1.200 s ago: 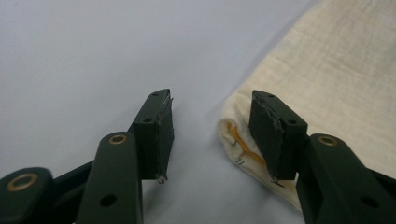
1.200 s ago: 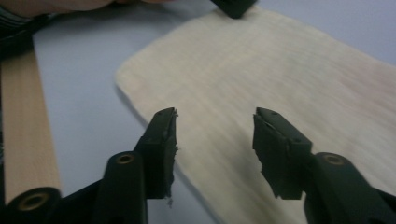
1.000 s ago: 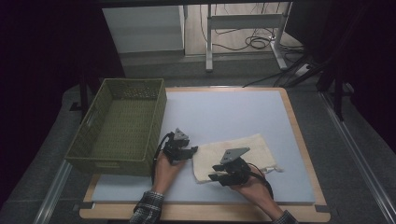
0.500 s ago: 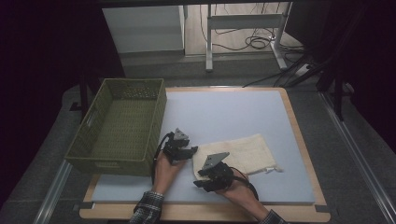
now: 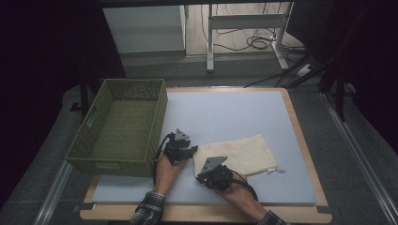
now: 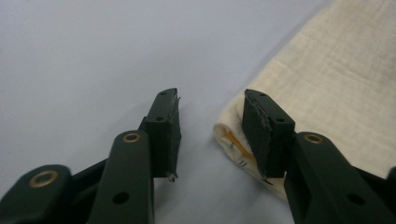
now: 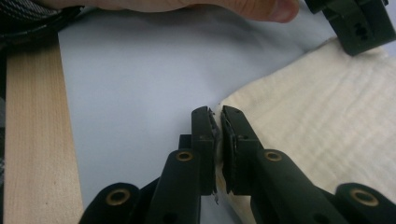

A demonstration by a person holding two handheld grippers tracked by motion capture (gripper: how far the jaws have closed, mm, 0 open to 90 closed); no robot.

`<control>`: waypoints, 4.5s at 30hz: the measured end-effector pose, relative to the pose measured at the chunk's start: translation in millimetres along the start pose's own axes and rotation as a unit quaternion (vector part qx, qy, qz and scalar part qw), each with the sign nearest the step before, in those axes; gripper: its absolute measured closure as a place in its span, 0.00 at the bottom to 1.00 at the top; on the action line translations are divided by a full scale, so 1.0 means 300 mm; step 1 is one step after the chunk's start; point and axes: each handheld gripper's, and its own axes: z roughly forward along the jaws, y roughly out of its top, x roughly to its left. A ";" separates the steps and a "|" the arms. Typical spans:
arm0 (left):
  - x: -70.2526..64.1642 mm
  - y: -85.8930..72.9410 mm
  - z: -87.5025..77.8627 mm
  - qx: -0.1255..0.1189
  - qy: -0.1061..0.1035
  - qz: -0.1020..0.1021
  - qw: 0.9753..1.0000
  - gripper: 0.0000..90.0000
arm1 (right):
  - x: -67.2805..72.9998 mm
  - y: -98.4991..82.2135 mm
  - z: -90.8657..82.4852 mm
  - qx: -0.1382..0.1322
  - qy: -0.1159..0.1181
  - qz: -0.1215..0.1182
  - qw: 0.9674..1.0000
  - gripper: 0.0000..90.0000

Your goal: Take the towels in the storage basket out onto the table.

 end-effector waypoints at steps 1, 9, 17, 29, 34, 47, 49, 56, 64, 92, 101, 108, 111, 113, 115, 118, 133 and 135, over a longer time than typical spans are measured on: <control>-0.002 0.000 0.000 -0.001 -0.007 0.001 1.000 0.71 | -0.002 -0.001 0.000 -0.002 0.003 0.005 1.000 0.94; -0.012 0.002 -0.007 0.001 -0.024 -0.005 1.000 0.97 | -0.009 0.004 0.001 -0.003 0.019 0.020 1.000 0.94; -0.047 -0.008 -0.068 0.011 0.062 0.027 0.998 0.96 | 0.014 0.041 0.037 -0.018 0.044 0.015 0.999 0.94; -0.029 0.035 -0.092 -0.047 0.003 0.014 0.999 0.96 | -0.001 0.051 -0.057 -0.048 0.033 0.013 0.998 0.94; -0.040 0.084 -0.077 -0.064 -0.019 0.030 0.997 0.96 | -0.024 0.035 -0.112 -0.059 0.016 0.021 0.998 0.94; -0.119 0.205 0.024 -0.084 -0.058 0.061 0.993 0.95 | -0.133 -0.085 -0.252 -0.075 -0.032 0.063 0.995 0.94; -0.134 0.222 0.044 -0.084 -0.063 0.066 0.992 0.95 | -0.147 -0.105 -0.272 -0.078 -0.038 0.071 0.994 0.94; -0.191 0.273 0.110 -0.079 -0.075 0.084 0.990 0.94 | -0.183 -0.166 -0.337 -0.084 -0.056 0.091 0.991 0.94; -0.236 0.318 0.169 -0.082 -0.077 0.094 0.989 0.95 | -0.211 -0.234 -0.395 -0.083 -0.071 0.110 0.988 0.94; -0.322 0.305 0.309 0.021 -0.110 0.146 0.983 0.94 | -0.244 -0.314 -0.386 -0.064 -0.089 0.131 0.985 0.93; -0.322 0.326 0.262 -0.011 -0.095 0.158 0.983 0.99 | -0.246 -0.308 -0.401 -0.070 -0.094 0.130 0.985 0.93; -0.336 0.376 0.233 -0.042 -0.096 0.152 0.983 0.98 | -0.253 -0.291 -0.453 -0.087 -0.108 0.127 0.982 0.93; -0.350 0.392 0.247 -0.045 -0.097 0.151 0.983 0.98 | -0.263 -0.297 -0.473 -0.090 -0.116 0.133 0.980 0.93; -0.360 0.397 0.262 -0.041 -0.097 0.152 0.983 0.98 | -0.272 -0.308 -0.480 -0.088 -0.119 0.137 0.979 0.93; -0.371 0.397 0.278 -0.041 -0.097 0.149 0.983 0.98 | -0.282 -0.322 -0.479 -0.084 -0.125 0.141 0.978 0.93; -0.383 0.393 0.304 -0.038 -0.098 0.147 0.984 0.97 | -0.292 -0.342 -0.474 -0.079 -0.129 0.148 0.977 0.93; -0.307 0.351 0.207 -0.051 -0.077 0.120 0.989 0.44 | -0.326 -0.414 -0.569 -0.063 -0.187 0.164 0.966 0.73; -0.299 0.343 0.199 -0.050 -0.073 0.117 0.989 0.40 | -0.337 -0.414 -0.577 -0.066 -0.190 0.168 0.965 0.73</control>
